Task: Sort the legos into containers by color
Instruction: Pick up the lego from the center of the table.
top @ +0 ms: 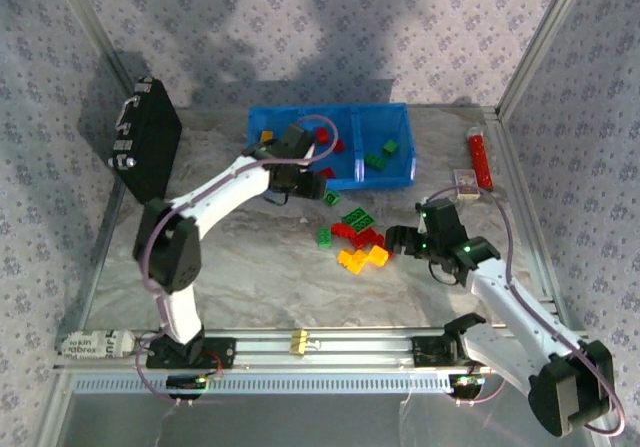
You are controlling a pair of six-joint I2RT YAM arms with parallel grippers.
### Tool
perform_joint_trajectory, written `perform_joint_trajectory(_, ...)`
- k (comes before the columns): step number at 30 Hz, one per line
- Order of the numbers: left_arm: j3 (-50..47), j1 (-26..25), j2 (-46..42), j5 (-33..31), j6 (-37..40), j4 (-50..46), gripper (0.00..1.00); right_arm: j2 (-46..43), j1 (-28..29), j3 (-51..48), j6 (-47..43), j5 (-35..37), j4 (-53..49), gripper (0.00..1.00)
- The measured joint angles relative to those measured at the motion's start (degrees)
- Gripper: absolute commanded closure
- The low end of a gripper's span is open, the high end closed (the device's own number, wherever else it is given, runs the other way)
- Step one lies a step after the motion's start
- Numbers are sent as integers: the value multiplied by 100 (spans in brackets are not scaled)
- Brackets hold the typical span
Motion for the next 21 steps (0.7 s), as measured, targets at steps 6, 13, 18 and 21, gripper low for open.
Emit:
perform_joint_trajectory(6,-1429,-173,-1228,0,-286,675,27,850,-2,92,-66,-13,2,13)
perform_joint_trajectory(13,-2778,-286,-2044,-20,-643,986,28,1711,7,579,-304,-48,66,13)
perform_joint_trajectory(18,-3259,-286,-2524,-92,-815,1091,29,2341,85,881,-483,-44,170,13)
perform_joint_trajectory(21,-3427,-286,-2745,-129,-885,1154,29,2706,208,946,-553,-26,271,13)
